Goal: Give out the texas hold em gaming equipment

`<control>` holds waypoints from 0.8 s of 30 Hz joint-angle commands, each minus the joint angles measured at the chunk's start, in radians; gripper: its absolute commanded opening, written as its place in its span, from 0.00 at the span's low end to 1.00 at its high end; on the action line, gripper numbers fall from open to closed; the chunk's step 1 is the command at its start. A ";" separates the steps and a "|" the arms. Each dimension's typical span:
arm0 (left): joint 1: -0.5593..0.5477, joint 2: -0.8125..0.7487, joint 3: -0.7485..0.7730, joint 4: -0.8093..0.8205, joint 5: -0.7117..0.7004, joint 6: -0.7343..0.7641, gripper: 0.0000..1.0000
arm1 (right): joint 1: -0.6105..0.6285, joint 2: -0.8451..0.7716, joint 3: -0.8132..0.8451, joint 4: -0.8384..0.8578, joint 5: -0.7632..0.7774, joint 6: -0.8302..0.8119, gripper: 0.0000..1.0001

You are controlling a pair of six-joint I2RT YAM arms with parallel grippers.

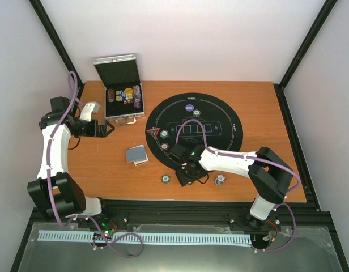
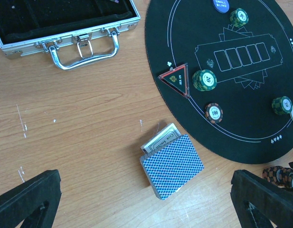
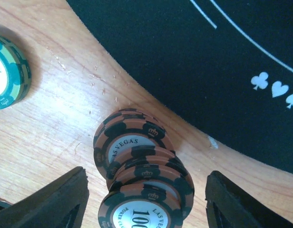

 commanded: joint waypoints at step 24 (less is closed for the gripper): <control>0.001 -0.014 0.030 -0.015 0.022 0.015 1.00 | -0.017 -0.019 0.095 -0.080 0.032 -0.022 0.38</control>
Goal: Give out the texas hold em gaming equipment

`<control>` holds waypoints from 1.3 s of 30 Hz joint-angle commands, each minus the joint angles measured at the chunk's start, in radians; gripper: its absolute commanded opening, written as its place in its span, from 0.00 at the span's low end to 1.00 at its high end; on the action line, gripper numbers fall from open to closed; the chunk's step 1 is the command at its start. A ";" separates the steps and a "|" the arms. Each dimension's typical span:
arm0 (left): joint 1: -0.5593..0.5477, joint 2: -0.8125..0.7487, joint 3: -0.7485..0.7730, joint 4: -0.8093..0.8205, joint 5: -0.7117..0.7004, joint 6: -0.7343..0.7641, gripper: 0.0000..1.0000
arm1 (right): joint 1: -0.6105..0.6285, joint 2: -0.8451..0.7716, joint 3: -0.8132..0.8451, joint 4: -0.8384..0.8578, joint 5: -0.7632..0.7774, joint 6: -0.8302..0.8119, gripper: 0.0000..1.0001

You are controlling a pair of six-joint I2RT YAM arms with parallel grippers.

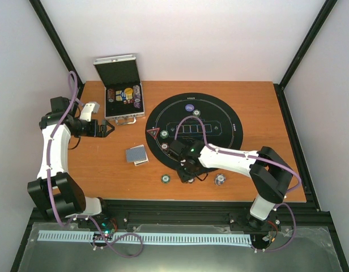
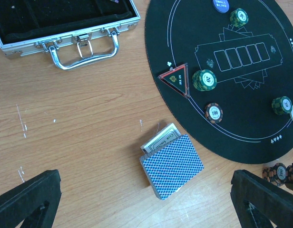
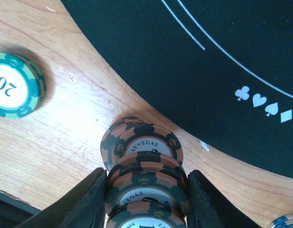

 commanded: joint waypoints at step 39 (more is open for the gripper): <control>0.001 0.067 0.066 -0.013 0.058 0.025 1.00 | -0.681 0.830 1.290 -0.241 0.021 -0.288 0.43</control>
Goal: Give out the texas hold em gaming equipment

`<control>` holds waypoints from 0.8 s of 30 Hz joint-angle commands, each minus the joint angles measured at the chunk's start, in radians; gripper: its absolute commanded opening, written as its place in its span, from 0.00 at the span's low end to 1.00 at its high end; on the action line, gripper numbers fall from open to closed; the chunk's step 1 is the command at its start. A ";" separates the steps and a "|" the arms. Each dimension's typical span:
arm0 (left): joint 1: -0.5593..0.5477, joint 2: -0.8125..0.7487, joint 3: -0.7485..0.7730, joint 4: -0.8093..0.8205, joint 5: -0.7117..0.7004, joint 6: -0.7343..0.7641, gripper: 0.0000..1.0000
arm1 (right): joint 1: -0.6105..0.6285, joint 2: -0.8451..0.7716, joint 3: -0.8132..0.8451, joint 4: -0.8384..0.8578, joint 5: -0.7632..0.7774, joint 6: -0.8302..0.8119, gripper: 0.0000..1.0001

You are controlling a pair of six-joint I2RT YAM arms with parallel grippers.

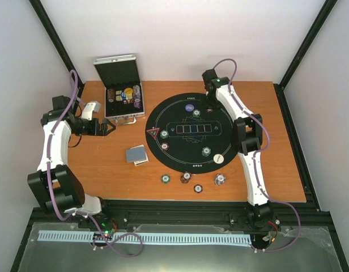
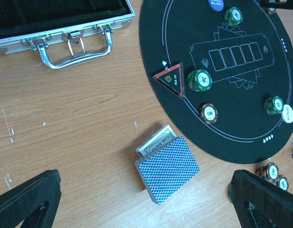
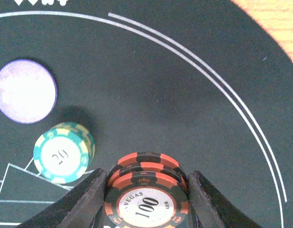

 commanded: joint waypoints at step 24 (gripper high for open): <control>0.001 -0.029 0.050 -0.033 0.028 0.008 1.00 | -0.003 -0.236 -0.148 0.052 -0.010 0.022 0.71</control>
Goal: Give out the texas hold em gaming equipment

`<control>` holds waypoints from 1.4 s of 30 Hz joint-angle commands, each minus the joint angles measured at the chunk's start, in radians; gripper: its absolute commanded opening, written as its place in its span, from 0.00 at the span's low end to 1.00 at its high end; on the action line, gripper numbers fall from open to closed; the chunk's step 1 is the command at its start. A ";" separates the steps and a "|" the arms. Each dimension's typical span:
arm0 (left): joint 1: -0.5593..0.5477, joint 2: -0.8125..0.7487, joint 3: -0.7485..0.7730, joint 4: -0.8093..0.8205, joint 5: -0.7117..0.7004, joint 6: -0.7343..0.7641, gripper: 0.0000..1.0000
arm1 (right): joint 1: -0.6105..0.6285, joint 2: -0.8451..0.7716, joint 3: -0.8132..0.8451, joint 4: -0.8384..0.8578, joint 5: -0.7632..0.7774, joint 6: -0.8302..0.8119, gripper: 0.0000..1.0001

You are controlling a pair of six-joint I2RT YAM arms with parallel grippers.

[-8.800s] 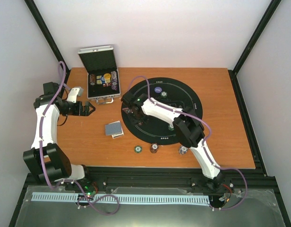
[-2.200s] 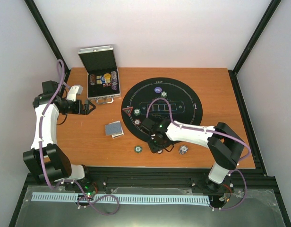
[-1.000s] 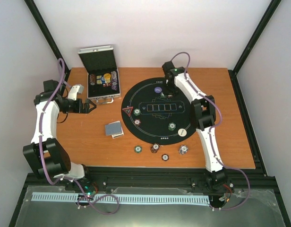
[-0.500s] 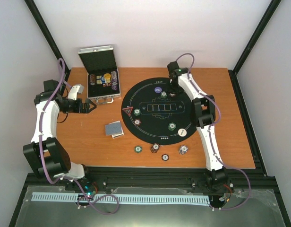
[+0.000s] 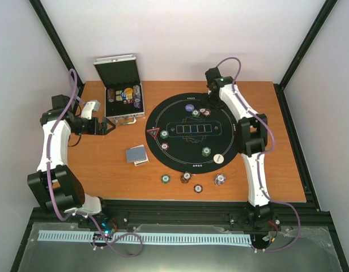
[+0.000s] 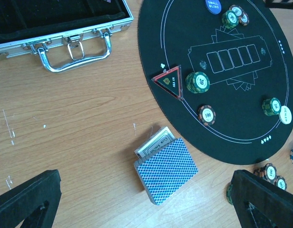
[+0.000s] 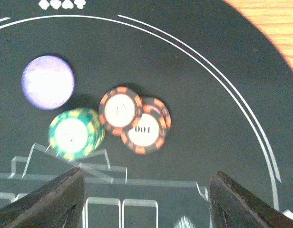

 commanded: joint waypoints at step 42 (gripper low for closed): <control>0.001 -0.097 0.032 -0.084 0.020 0.054 1.00 | 0.731 -0.658 -1.206 0.324 0.051 0.240 0.77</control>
